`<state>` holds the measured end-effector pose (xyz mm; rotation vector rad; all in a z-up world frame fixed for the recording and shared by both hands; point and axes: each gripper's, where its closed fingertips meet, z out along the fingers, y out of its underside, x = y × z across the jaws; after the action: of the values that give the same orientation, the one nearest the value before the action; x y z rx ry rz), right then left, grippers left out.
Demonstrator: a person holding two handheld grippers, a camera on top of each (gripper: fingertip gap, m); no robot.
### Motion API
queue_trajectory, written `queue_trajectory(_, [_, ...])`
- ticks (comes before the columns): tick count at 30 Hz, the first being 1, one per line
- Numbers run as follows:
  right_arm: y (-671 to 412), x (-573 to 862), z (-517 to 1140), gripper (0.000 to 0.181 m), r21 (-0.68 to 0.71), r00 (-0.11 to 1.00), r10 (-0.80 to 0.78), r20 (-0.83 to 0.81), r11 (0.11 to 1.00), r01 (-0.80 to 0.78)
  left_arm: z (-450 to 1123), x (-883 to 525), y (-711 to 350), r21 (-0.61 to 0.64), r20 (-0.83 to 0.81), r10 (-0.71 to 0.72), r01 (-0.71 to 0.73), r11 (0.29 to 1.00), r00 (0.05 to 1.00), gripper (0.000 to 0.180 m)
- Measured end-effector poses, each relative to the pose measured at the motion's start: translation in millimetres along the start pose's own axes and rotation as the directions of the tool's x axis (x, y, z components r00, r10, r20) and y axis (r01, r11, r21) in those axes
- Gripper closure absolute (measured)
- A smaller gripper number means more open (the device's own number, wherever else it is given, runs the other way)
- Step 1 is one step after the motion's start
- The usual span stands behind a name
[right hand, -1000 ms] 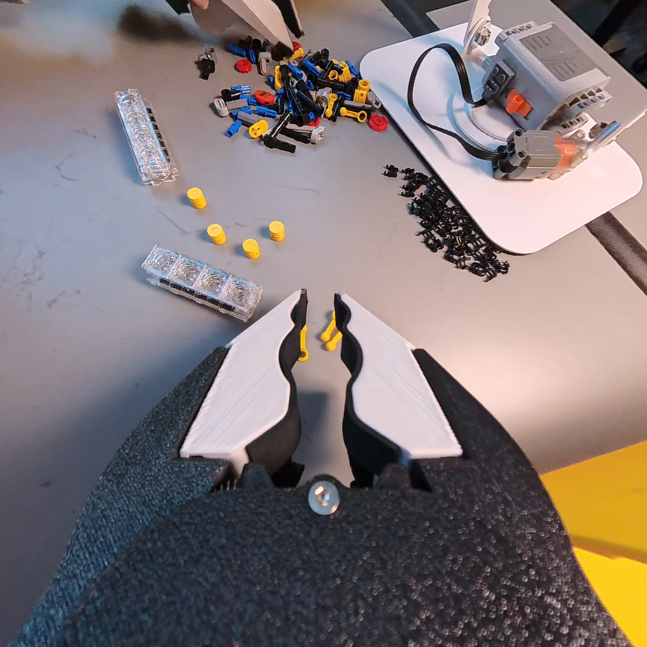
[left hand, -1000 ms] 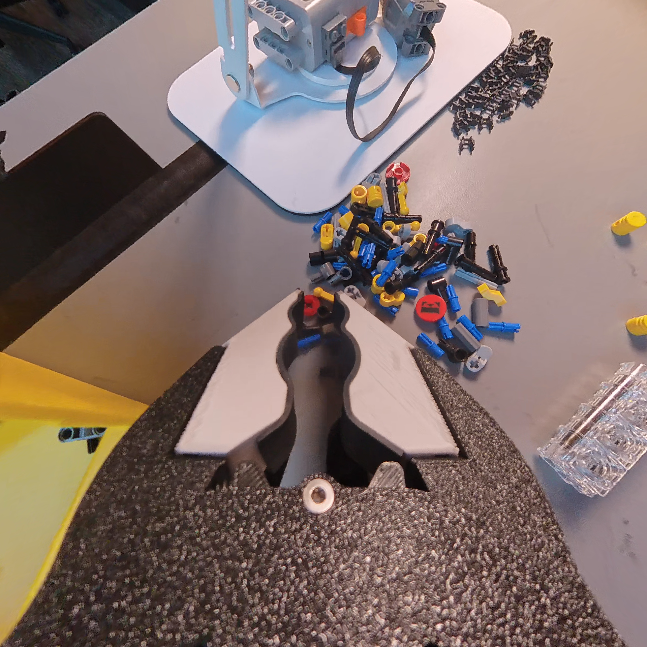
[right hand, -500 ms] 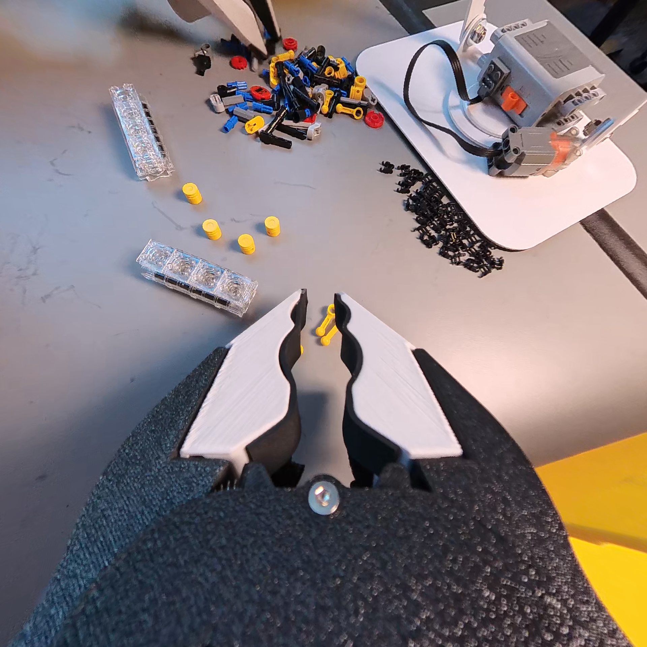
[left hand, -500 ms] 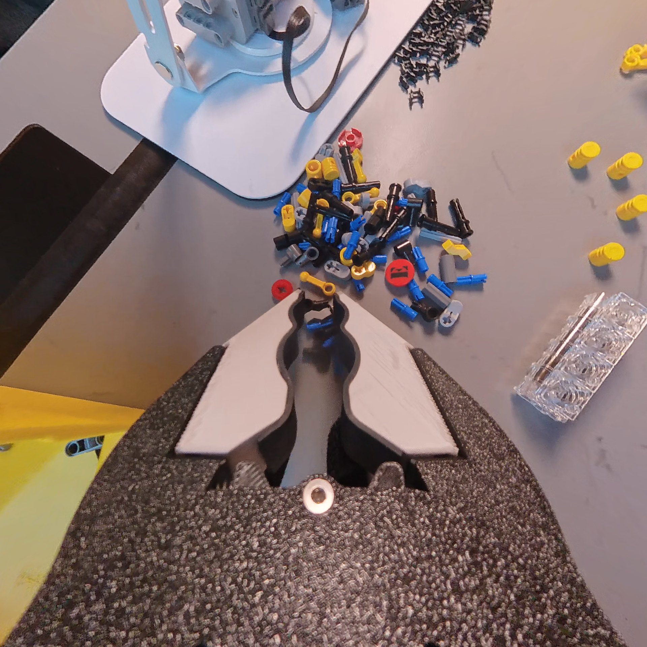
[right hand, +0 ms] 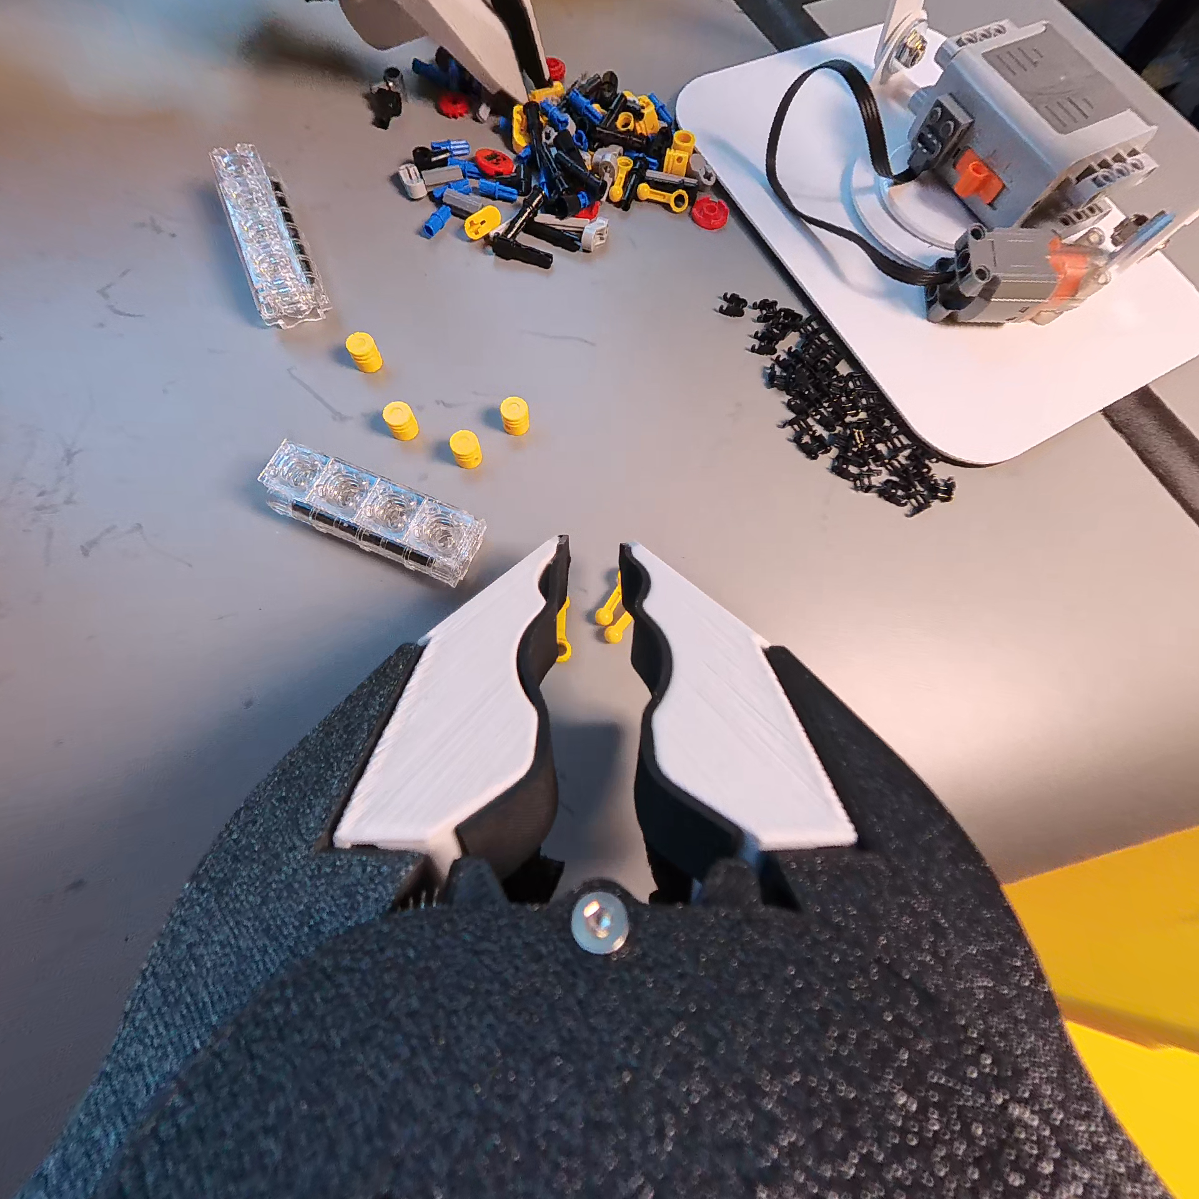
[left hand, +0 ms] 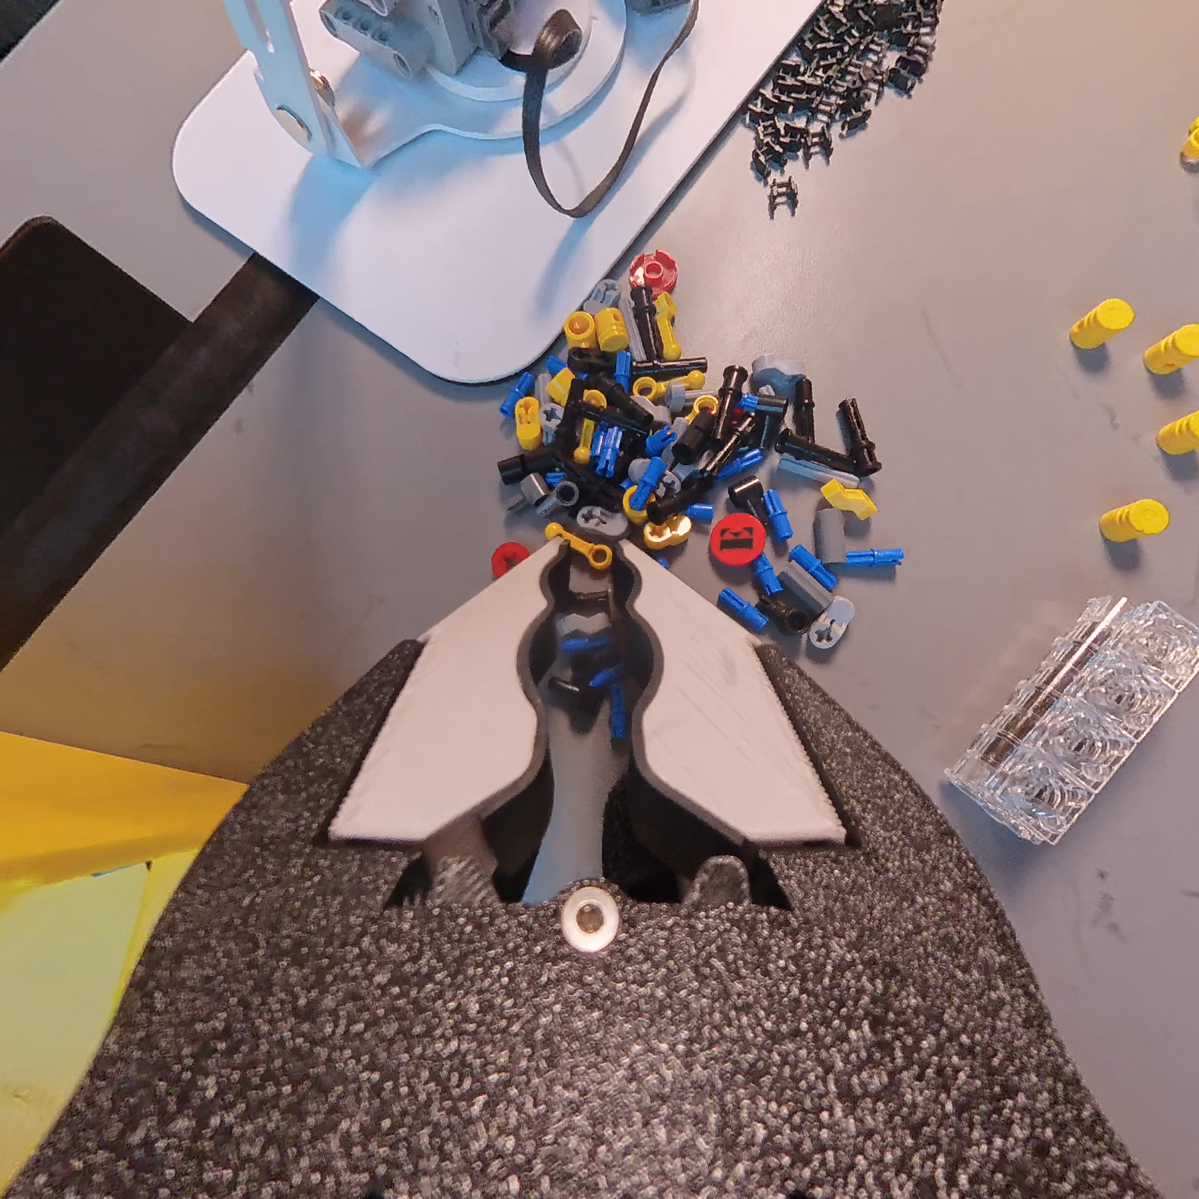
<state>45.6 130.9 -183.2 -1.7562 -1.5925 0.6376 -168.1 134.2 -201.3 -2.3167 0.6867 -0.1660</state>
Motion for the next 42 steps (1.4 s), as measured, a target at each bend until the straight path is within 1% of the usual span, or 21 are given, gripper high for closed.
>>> queue_trajectory(12, [0,-2,1,0.166,-0.002,1.0,-0.005,0.005,1.0,0.005,1,-1,2,-0.019,-0.006,-0.086,0.086,0.996,0.996,0.175])
queue_trajectory(16, [-2,-4,3,0.166,0.001,1.0,-0.017,0.005,1.0,0.017,-1,-4,1,-0.004,0.013,-0.054,0.054,0.999,0.998,0.176])
queue_trajectory(18, [-5,-3,1,0.166,0.021,1.0,-0.029,-0.005,0.999,0.029,-11,-6,-9,0.05,0.024,-0.032,0.031,0.998,0.999,0.176])
queue_trajectory(19, [-9,-2,-1,0.166,0.042,0.999,-0.034,-0.013,0.998,0.035,-18,-6,-16,0.087,0.025,-0.012,0.01,0.996,1.0,0.175])
queue_trajectory(21, [-23,-3,-6,0.166,0.119,0.999,-0.036,-0.012,0.992,0.038,-36,3,-35,0.2,0.024,0.082,-0.085,0.976,0.996,0.175])
queue_trajectory(24, [-54,-19,-15,0.166,0.287,0.997,0.004,0.072,0.957,-0.024,-60,44,-68,0.386,0.004,0.258,-0.239,0.891,0.966,0.175])
queue_trajectory(26, [-74,-33,-22,0.166,0.388,0.984,0.047,0.174,0.915,-0.113,-64,78,-83,0.452,-0.007,0.352,-0.312,0.836,0.936,0.176])
queue_trajectory(28, [-88,-43,-28,0.166,0.443,0.953,0.102,0.285,0.867,-0.226,-61,104,-93,0.477,0.021,0.42,-0.379,0.793,0.907,0.176])
queue_trajectory(31, [-97,-42,-34,0.165,0.473,0.921,0.164,0.354,0.818,-0.327,-58,138,-101,0.5,0.033,0.496,-0.444,0.743,0.868,0.175])
queue_trajectory(33, [-97,-41,-35,0.165,0.472,0.913,0.177,0.367,0.81,-0.347,-58,152,-103,0.507,0.039,0.528,-0.472,0.721,0.848,0.175])
queue_trajectory(40, [-98,-49,-30,0.166,0.452,0.903,0.176,0.391,0.818,-0.355,-57,171,-101,0.51,0.008,0.57,-0.494,0.704,0.822,0.175])
queue_trajectory(42, [-98,-53,-30,0.174,0.451,0.9,0.169,0.402,0.819,-0.355,-57,172,-101,0.512,0.013,0.573,-0.497,0.7,0.82,0.175])
